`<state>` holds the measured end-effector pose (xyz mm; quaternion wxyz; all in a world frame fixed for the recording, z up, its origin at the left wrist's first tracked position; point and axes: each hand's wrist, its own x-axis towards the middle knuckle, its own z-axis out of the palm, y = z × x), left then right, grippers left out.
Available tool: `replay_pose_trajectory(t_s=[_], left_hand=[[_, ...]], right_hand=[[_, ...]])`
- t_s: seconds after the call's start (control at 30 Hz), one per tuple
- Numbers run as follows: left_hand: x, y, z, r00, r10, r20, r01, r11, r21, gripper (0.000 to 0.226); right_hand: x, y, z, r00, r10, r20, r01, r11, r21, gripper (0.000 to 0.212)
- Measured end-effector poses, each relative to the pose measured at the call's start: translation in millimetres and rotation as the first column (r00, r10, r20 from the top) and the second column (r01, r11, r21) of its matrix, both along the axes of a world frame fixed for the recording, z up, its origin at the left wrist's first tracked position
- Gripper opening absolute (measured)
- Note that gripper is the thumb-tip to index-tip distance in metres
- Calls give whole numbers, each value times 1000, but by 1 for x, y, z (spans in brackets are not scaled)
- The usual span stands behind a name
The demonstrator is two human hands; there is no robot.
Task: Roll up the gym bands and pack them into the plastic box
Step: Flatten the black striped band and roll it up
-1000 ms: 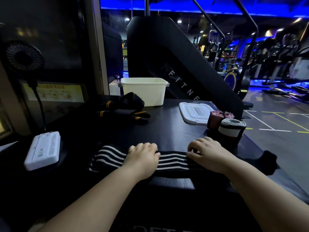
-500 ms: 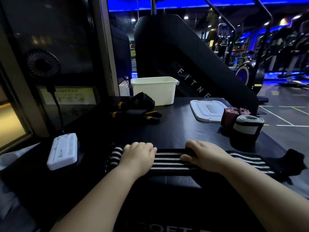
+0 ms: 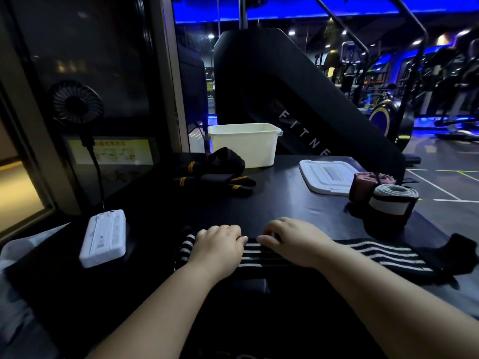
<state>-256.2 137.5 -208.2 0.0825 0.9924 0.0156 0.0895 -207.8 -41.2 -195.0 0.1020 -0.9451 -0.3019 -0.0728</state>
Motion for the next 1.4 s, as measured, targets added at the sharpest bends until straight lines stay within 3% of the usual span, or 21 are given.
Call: replay_pose_trajectory(t_s=[0.37, 0.6, 0.7, 0.8, 0.93, 1.1, 1.4], left_hand=[[3, 23, 10, 986, -149, 78, 139, 983, 120, 23], [0, 46, 5, 981, -122, 152, 129, 991, -38, 19], [2, 42, 5, 980, -112, 164, 122, 991, -52, 18], [2, 43, 9, 988, -92, 127, 99, 994, -51, 18], [1, 55, 20, 999, -6, -48, 2, 997, -82, 27], [0, 75, 34, 970, -45, -237, -25, 958, -285, 22], [-12, 73, 29, 976, 184, -119, -207, 953, -220, 37]], right_hand=[[5, -2, -8, 995, -49, 90, 54, 997, -51, 46], [11, -3, -1, 996, -56, 66, 68, 980, -189, 45], [11, 9, 5, 998, 25, 58, -19, 995, -95, 39], [6, 18, -8, 992, 118, 34, -119, 992, 45, 28], [6, 18, -21, 998, 57, -20, -57, 998, -2, 41], [5, 19, -20, 998, 50, -27, -50, 999, -15, 40], [1, 20, -17, 998, 47, -44, -47, 999, -2, 38]])
